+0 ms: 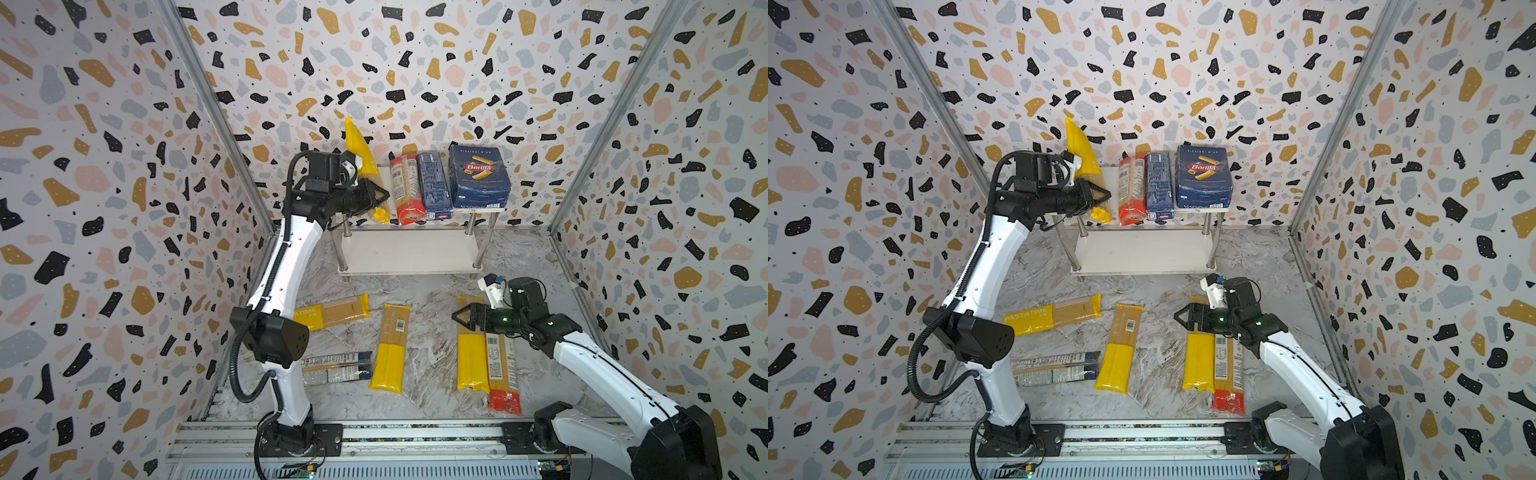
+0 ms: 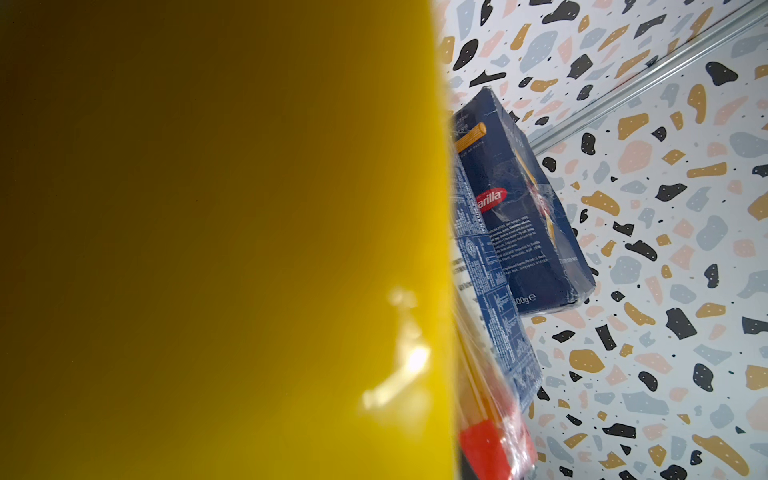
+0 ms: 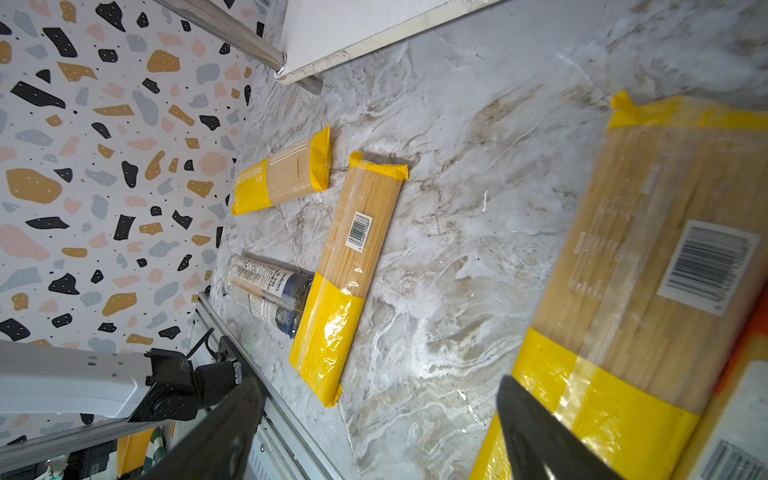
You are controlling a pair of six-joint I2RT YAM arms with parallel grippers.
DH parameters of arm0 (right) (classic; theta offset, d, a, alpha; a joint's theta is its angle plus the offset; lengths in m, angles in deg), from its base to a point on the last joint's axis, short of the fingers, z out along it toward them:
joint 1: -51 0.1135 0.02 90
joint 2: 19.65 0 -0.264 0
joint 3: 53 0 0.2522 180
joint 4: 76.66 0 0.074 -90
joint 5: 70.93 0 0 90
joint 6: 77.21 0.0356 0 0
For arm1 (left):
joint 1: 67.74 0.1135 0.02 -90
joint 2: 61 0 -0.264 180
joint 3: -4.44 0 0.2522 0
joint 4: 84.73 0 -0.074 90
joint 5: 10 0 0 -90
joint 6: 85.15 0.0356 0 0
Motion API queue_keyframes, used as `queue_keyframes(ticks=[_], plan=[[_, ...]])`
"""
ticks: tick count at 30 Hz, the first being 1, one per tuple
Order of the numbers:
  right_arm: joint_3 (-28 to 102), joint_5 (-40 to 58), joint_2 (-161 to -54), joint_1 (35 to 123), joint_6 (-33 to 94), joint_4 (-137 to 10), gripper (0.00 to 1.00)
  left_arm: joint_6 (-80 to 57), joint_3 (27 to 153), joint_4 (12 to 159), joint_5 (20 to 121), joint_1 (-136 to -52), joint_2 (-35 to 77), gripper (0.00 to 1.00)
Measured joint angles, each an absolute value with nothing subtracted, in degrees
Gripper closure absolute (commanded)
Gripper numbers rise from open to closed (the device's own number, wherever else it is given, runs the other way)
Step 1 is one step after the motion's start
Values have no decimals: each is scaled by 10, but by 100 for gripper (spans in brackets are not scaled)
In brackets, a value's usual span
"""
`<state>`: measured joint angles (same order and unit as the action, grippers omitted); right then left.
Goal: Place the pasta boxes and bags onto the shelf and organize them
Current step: 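Lower the yellow bag upright beside the red-and-white bag on the top shelf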
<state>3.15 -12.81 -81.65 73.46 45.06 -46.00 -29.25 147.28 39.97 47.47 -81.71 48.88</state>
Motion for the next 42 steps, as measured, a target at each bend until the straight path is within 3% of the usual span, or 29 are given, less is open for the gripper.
queue_keyframes(ticks=[4, 13, 19, 42], plan=[[32, -129, -825, 734, 450, -462, 11, -300, 1473, 403, 472, -817, 500, 69], [32, -137, -832, 734, 450, -474, 10, -313, 1504, 404, 467, -813, 520, 57], [32, -143, -832, 733, 449, -483, 9, -306, 1504, 406, 476, -806, 519, 43], [29, -156, -840, 733, 443, -496, 9, -246, 1482, 393, 541, -760, 468, 45]])
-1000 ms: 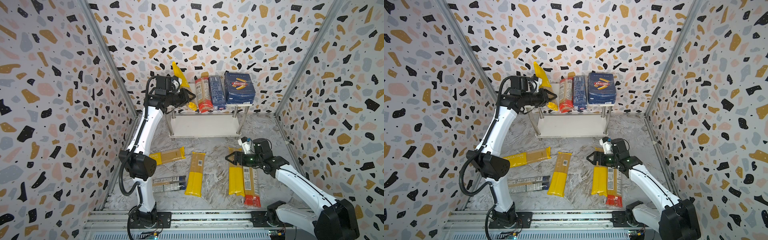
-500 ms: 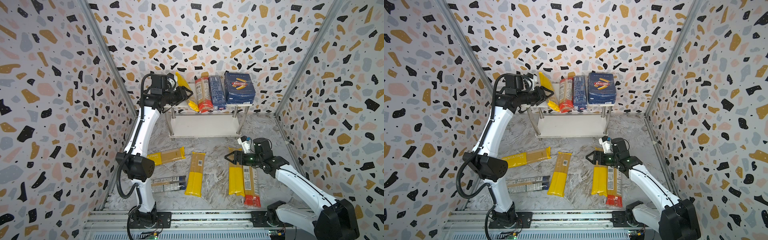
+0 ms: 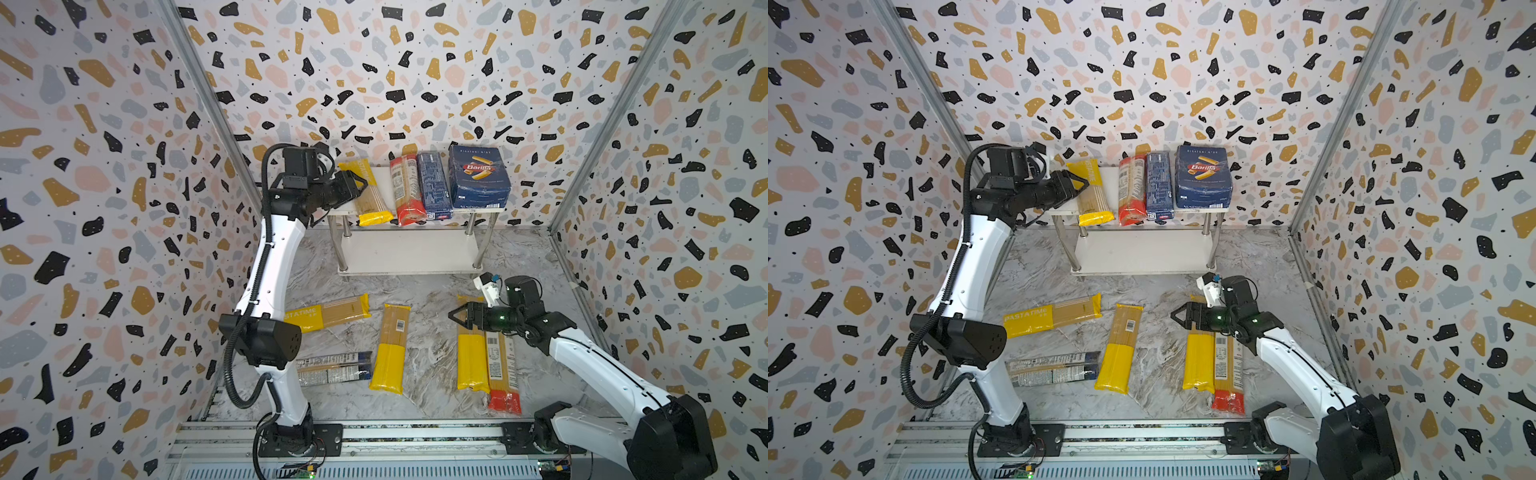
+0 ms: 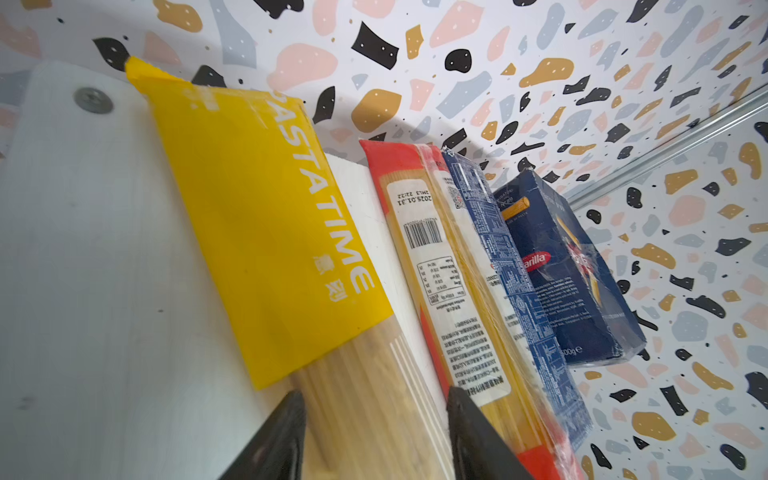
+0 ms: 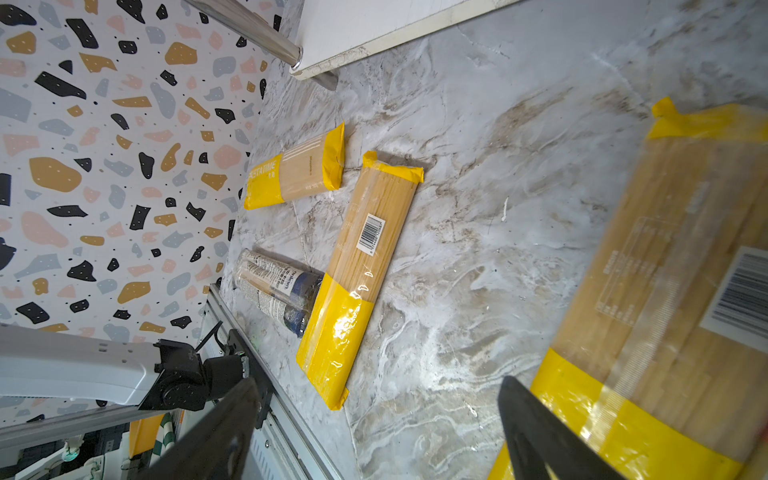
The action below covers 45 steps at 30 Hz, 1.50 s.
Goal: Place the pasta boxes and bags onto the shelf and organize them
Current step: 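Lower the yellow bag upright beside the red-and-white bag on the top shelf, then open the left gripper and withdraw it down toward the table bags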
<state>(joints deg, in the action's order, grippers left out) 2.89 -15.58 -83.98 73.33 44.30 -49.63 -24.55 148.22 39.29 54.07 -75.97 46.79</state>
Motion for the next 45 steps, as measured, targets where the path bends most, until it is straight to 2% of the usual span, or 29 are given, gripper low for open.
queue_keyframes(ticks=[11, 45], plan=[[29, -143, -840, 730, 431, -490, 9, -228, 1524, 366, 609, -758, 489, 44], [29, -122, -838, 682, 397, -443, 9, -258, 1606, 431, 568, -786, 605, 46]])
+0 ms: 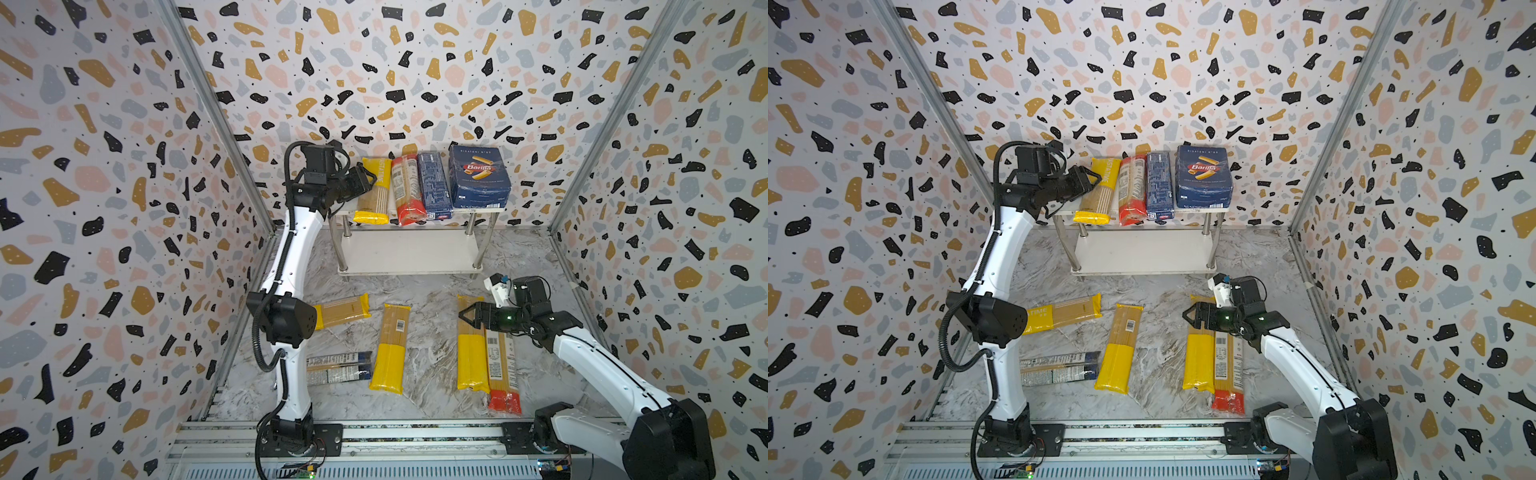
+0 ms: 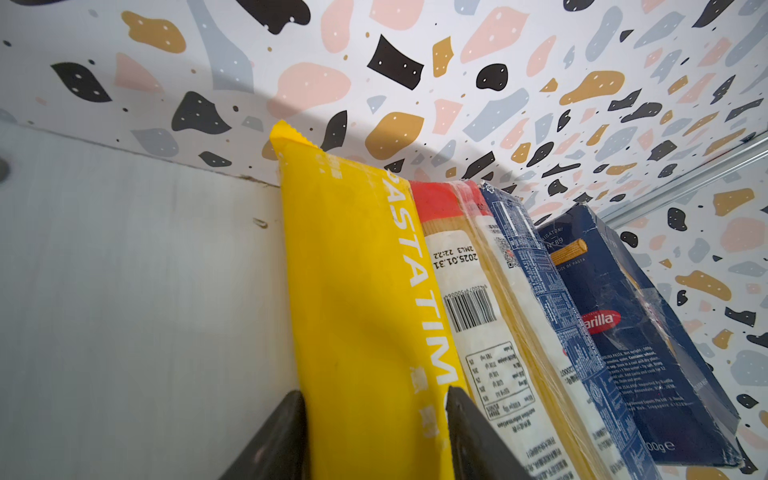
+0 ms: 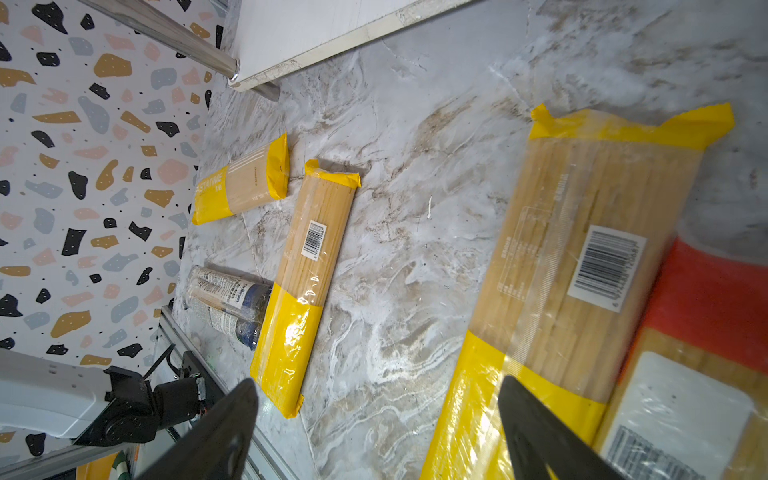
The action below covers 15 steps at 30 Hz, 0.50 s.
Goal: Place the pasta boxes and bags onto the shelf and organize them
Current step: 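Open the left gripper and withdraw it down toward the table bags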
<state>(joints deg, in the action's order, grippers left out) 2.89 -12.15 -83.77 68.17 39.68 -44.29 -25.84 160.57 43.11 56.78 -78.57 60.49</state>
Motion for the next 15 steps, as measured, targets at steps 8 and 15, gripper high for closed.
queue_keyframes(ticks=[8, 15], plan=[[29, -119, -830, 679, 390, -436, 7, -254, 1600, 430, 579, -788, 593, 30], [29, -95, -811, 679, 380, -428, 4, -227, 1495, 442, 612, -788, 470, 0]])
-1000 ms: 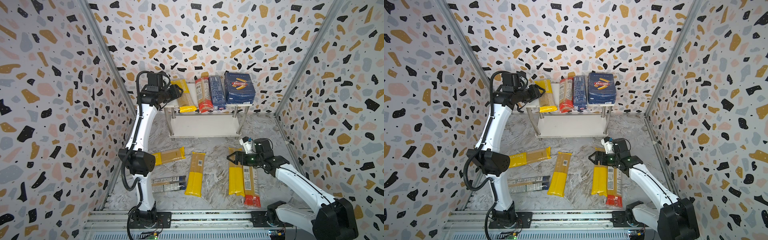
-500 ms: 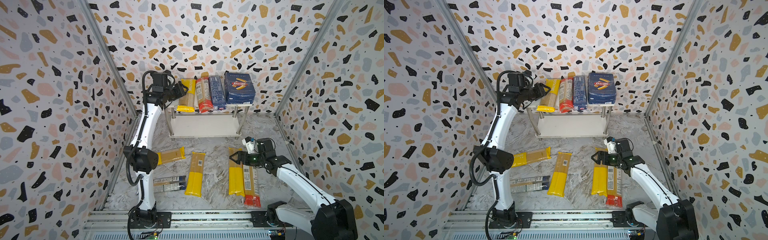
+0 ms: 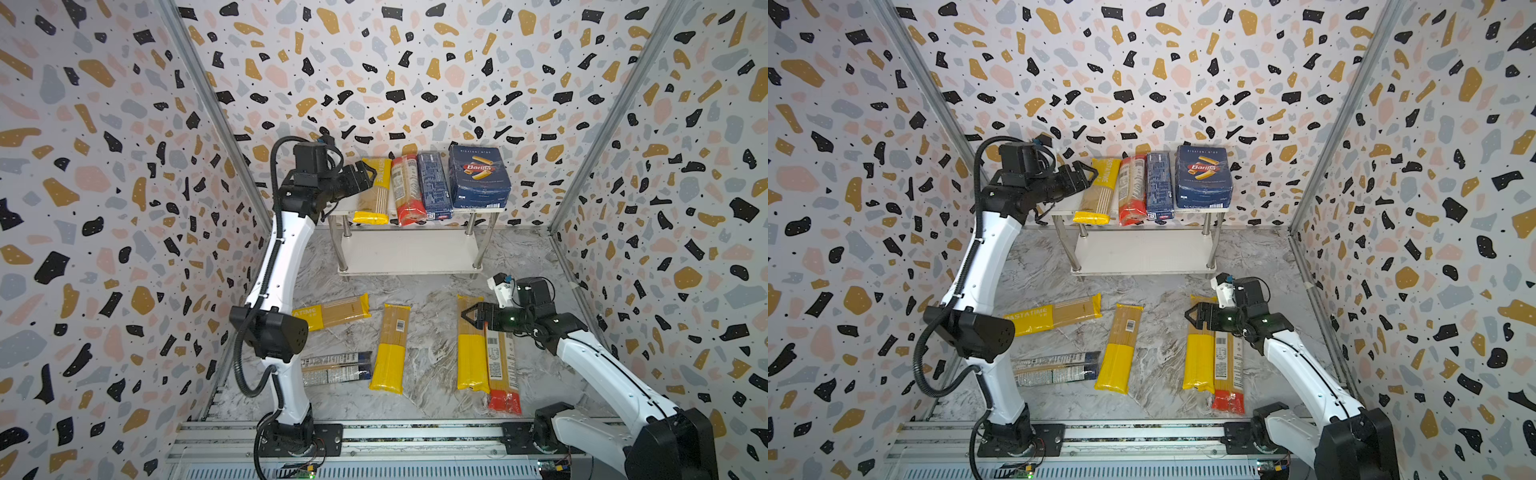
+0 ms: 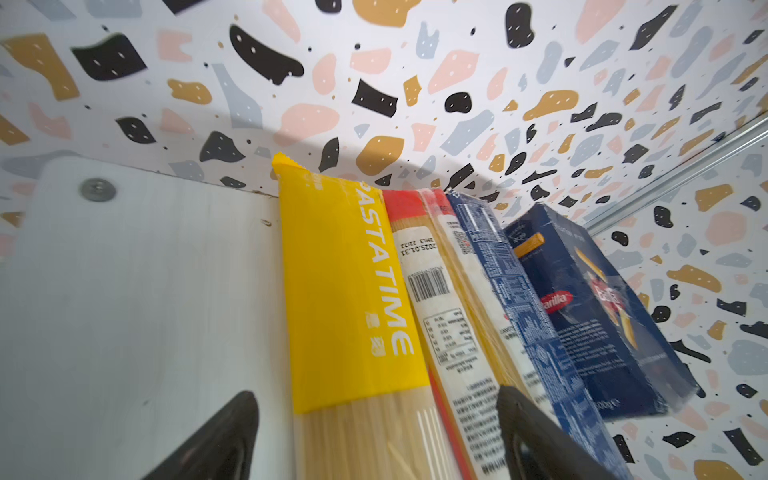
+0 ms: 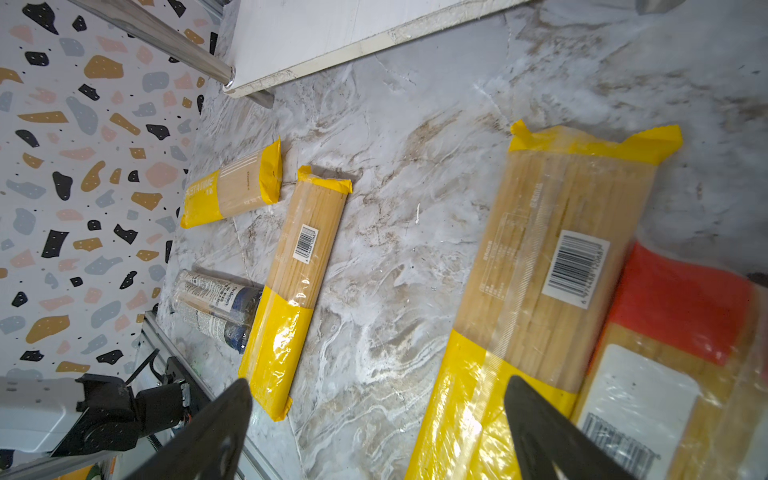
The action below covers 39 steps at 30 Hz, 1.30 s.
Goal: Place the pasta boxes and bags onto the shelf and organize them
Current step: 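Open the left gripper and withdraw it down toward the table bags, then lower the right gripper onto the yellow-banded spaghetti bag nearest it and grasp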
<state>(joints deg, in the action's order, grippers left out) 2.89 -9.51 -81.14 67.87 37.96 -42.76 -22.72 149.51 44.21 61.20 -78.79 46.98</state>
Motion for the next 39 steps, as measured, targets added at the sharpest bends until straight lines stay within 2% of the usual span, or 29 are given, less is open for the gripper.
queue_keyframes(ticks=[4, 11, 21, 29, 39], plan=[[29, -72, -805, 679, 373, -415, 2, -212, 1373, 485, 645, -788, 353, 1], [29, -16, -792, 690, 369, -383, 2, -203, 1064, 570, 716, -788, 124, 0], [29, 76, -767, 792, 410, -360, 1, -237, 734, 600, 746, -810, -95, 0], [-2, 134, -767, 830, 448, -350, 1, -270, 585, 607, 764, -848, -195, 0], [-66, 171, -764, 863, 501, -330, 2, -295, 494, 647, 783, -895, -213, 0]])
